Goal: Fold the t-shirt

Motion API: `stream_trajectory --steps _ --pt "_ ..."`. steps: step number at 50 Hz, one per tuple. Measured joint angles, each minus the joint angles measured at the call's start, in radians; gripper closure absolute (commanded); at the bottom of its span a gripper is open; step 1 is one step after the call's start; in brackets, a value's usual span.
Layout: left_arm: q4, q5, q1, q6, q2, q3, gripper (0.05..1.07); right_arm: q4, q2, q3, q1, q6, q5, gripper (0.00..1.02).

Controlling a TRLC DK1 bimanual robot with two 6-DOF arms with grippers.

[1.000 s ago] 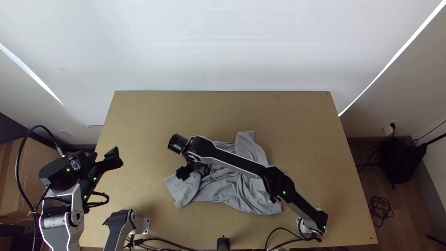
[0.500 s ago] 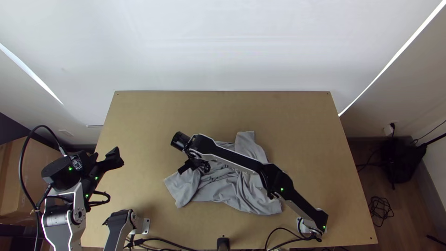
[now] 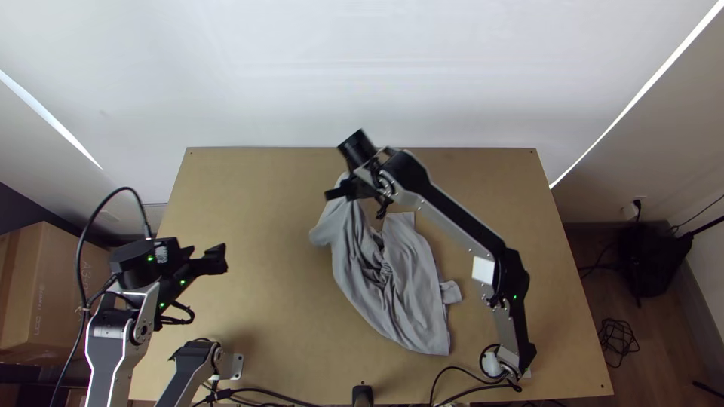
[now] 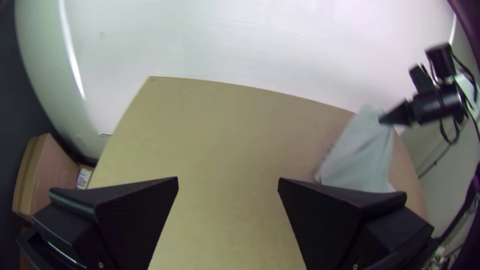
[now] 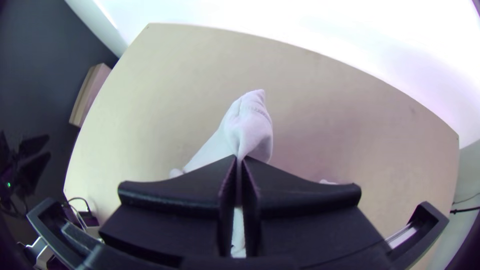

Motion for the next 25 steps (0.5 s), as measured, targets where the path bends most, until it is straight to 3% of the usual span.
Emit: stream_trajectory --steps 14,25 --pt "0.027 0.004 -0.322 -0.004 0.148 -0.011 0.10 0.027 -0.042 0.000 -0.216 -0.003 0.000 1.00" --pt "0.074 0.004 -0.493 -0.003 0.320 -0.004 0.10 0.104 -0.149 -0.092 -0.365 -0.003 0.000 1.00"
